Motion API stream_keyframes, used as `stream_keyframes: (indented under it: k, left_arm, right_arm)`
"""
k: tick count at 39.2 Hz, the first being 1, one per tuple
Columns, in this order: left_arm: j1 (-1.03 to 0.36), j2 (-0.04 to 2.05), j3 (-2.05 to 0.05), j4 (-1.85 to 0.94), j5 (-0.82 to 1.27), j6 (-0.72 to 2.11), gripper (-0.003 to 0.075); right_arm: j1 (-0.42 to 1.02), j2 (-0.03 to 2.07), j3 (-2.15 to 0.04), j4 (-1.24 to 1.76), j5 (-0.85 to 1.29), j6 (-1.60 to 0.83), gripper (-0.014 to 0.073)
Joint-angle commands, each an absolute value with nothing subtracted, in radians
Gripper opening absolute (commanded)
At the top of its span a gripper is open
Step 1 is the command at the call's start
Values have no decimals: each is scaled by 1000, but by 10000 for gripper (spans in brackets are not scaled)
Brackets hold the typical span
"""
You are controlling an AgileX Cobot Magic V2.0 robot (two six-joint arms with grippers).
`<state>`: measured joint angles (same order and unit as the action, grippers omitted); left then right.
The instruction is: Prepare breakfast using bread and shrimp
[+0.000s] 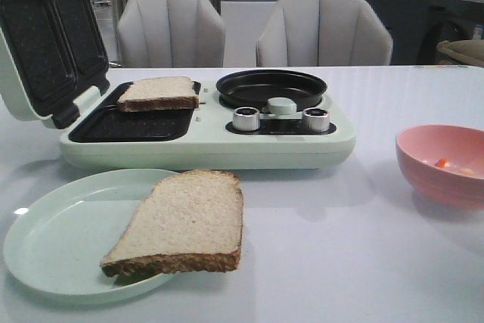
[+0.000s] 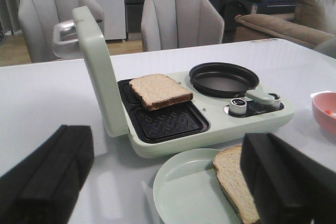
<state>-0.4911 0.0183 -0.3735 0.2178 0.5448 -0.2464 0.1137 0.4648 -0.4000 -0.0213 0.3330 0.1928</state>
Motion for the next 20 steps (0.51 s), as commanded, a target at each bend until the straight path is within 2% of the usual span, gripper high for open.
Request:
stream_keyframes:
  k: [1, 4, 20]
  left_arm:
    - [-488, 33, -399, 216, 466, -255, 625]
    - [-488, 33, -399, 216, 466, -255, 625]
    - [-488, 33, -399, 216, 466, -255, 625]
  right_arm:
    - [159, 533, -484, 29, 282, 195, 575]
    - [197, 596, -518, 67, 289, 195, 601]
    - [455, 1049, -669, 288, 307, 195, 601]
